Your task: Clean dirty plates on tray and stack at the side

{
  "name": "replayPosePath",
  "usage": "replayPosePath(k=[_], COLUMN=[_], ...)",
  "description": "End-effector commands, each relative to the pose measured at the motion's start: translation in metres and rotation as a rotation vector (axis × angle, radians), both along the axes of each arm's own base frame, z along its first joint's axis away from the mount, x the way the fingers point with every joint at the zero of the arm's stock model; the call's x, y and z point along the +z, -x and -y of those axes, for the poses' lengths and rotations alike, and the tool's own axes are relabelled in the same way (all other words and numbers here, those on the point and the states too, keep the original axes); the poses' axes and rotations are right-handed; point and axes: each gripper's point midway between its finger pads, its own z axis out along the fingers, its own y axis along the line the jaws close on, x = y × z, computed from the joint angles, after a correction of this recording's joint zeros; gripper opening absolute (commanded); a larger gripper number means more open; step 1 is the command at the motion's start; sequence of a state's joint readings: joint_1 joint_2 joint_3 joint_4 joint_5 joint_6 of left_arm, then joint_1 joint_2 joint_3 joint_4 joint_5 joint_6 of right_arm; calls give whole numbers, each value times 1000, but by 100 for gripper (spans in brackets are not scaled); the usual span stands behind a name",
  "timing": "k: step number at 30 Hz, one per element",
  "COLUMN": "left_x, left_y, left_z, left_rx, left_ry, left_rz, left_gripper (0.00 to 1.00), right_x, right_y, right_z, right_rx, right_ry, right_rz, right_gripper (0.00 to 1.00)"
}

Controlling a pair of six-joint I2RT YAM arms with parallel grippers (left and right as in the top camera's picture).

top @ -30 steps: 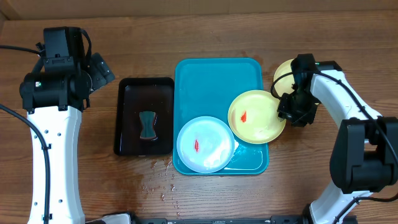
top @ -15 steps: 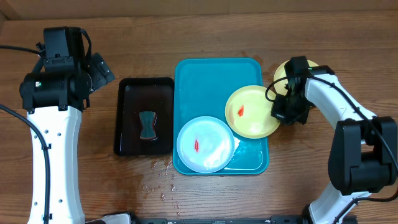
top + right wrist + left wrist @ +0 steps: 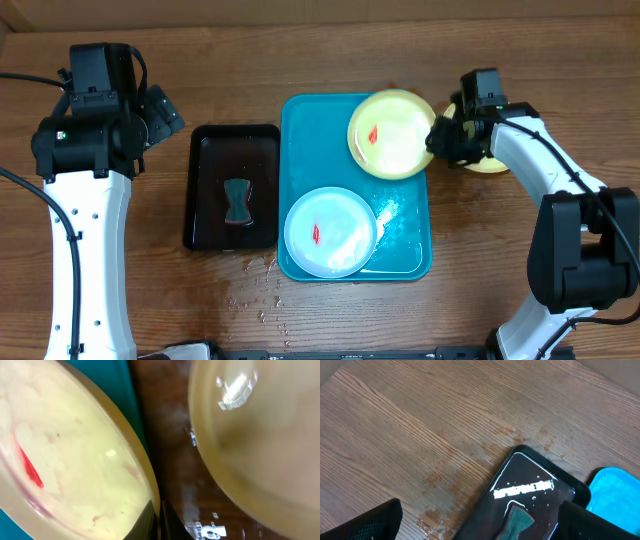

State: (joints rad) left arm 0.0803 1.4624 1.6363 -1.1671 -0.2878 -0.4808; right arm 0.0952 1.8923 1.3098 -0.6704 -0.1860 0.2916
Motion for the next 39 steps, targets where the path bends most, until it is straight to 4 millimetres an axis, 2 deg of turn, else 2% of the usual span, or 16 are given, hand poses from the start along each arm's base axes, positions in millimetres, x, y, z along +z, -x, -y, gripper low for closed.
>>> replayPosePath(k=[1, 4, 9, 12, 17, 23, 33, 39], left_x=[2, 2, 2, 2, 2, 2, 2, 2], left_y=[-1, -1, -1, -1, -1, -1, -1, -1], left_z=[0, 0, 0, 0, 0, 0, 0, 0], left_rx=[17, 17, 17, 17, 17, 17, 17, 17], left_ry=[11, 11, 11, 11, 11, 11, 11, 11], left_rz=[11, 11, 11, 11, 11, 11, 11, 11], left_gripper=[100, 100, 100, 100, 100, 100, 100, 100], right_x=[26, 30, 37, 41, 41, 38, 30, 22], right_y=[-19, -25, -37, -39, -37, -34, -25, -21], right_z=[-20, -34, -46, -59, -70, -70, -63, -59], right_rx=[137, 250, 288, 367, 368, 217, 162, 50], right_ry=[14, 52, 123, 151, 161, 88, 101, 75], right_rz=[133, 201, 281, 324, 327, 274, 212, 174], right_gripper=[4, 4, 4, 4, 4, 4, 4, 4])
